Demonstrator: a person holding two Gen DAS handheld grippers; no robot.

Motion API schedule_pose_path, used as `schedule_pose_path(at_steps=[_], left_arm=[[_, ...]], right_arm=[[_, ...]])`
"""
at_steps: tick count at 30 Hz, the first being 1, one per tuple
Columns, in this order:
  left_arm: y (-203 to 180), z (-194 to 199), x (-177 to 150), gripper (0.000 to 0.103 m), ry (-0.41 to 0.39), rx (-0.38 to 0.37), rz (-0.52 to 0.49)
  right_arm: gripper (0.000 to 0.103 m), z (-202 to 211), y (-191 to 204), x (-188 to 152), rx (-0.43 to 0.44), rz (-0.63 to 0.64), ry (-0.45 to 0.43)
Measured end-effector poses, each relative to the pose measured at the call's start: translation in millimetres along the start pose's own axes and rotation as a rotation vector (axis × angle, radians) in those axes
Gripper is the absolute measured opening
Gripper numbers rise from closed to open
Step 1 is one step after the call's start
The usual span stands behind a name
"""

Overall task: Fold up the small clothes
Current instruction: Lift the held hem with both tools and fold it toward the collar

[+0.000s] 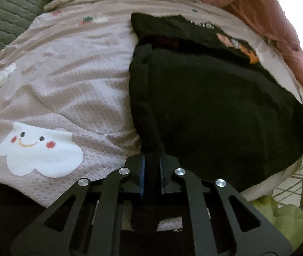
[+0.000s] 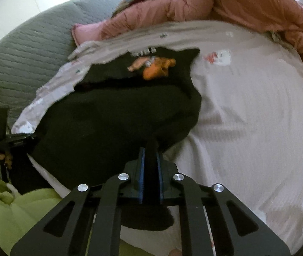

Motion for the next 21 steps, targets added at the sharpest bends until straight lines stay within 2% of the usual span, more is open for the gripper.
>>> schedule_pose_path(at_steps=[9,21], left_arm=[[-7,39,36,0.003,-0.130,-0.028,0.024],[2,47,87,0.003,-0.209,-0.071,0.101]], right_arm=[[0.009,16,-2,30,0.019,-0.014,-0.116],[0.009,20,-18,65,-0.013,-0.065,-0.218]])
Point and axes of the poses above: each gripper's, at about its wrist camera, not at the fingertips, and z roughly against the way its jaws point, y to its left, x to its top, the point moved 4 cm from there along -z, roughly the way its jaws point
